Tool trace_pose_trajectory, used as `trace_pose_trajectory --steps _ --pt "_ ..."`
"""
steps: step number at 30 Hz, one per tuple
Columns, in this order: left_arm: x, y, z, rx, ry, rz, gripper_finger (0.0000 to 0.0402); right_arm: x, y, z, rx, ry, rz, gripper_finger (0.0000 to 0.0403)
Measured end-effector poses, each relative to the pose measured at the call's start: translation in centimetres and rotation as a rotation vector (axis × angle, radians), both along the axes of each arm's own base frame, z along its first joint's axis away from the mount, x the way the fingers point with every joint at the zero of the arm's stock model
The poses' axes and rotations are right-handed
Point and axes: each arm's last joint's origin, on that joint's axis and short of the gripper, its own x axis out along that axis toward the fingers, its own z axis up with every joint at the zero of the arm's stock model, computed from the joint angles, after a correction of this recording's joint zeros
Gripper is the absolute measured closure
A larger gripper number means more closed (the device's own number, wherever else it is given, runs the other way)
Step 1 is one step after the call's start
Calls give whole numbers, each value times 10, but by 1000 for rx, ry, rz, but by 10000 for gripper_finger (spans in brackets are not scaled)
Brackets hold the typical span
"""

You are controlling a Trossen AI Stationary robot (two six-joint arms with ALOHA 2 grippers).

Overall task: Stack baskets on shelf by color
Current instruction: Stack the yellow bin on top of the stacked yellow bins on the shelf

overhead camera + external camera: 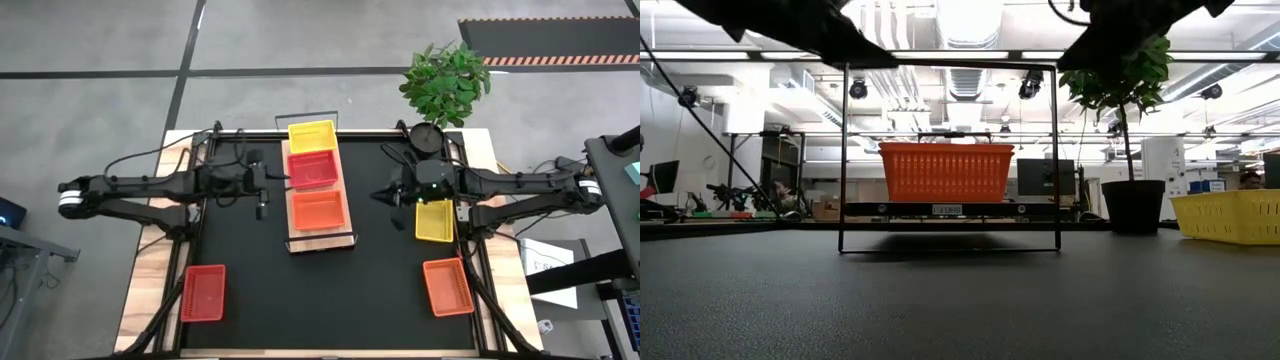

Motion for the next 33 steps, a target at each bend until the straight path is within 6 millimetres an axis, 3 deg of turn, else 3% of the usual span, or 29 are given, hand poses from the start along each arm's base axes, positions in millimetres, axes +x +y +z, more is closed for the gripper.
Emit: trace_pose_trajectory --steps 9,15,20,26,33 --pt "-19 -1 15 154 -86 72 288 2 0 2 382 439 -323 394" --pt "-26 -1 20 160 -109 90 288 31 16 0 412 736 -385 394" --pt "-31 -2 23 203 -117 93 288 36 22 -16 389 1045 -517 394" --pt "-34 -2 25 265 -112 112 288 41 28 -26 403 1103 -546 381" --pt "-37 1 27 282 -106 214 288 32 33 -34 427 1121 -613 302"
